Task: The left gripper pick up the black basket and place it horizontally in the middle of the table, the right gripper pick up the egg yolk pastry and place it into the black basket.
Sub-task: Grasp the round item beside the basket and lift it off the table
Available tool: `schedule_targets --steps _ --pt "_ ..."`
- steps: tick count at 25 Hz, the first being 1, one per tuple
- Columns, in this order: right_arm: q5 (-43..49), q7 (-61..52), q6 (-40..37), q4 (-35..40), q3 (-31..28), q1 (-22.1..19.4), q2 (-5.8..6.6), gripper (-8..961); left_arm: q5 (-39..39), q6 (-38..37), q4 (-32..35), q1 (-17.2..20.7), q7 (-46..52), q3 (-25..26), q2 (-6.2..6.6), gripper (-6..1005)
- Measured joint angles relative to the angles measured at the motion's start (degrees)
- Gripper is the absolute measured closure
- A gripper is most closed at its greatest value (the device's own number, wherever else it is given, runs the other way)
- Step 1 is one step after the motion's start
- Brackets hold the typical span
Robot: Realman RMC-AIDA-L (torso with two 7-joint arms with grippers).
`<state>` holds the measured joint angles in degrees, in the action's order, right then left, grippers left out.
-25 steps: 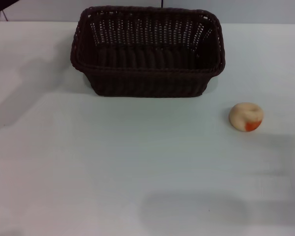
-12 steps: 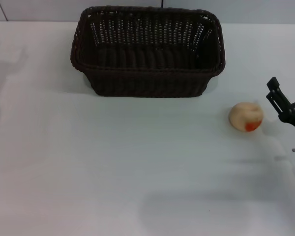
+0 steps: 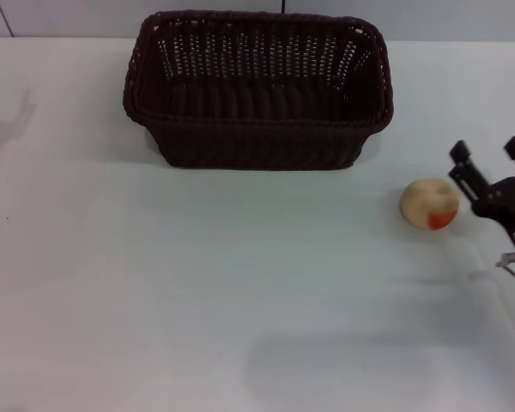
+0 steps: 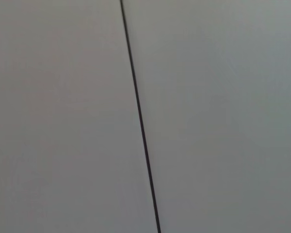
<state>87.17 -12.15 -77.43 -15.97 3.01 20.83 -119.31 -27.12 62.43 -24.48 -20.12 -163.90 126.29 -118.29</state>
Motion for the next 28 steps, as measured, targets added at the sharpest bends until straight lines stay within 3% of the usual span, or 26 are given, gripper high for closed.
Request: schedule_targets --steps 9,19,28 --pt "5.09 0.00 7.32 -1.97 -0.08 1.19 -0.21 123 -0.11 -0.24 2.73 -0.31 -0.53 0.53 0.00 172" --pt "4.85 -0.10 10.41 -2.49 -0.83 1.19 -0.21 129 -0.24 -0.40 2.83 -0.43 -0.64 0.16 0.07 172" --pt "4.80 0.24 10.12 -2.83 -1.45 0.84 -0.20 284 -0.27 -0.43 2.87 -0.45 -0.67 0.01 0.08 172"
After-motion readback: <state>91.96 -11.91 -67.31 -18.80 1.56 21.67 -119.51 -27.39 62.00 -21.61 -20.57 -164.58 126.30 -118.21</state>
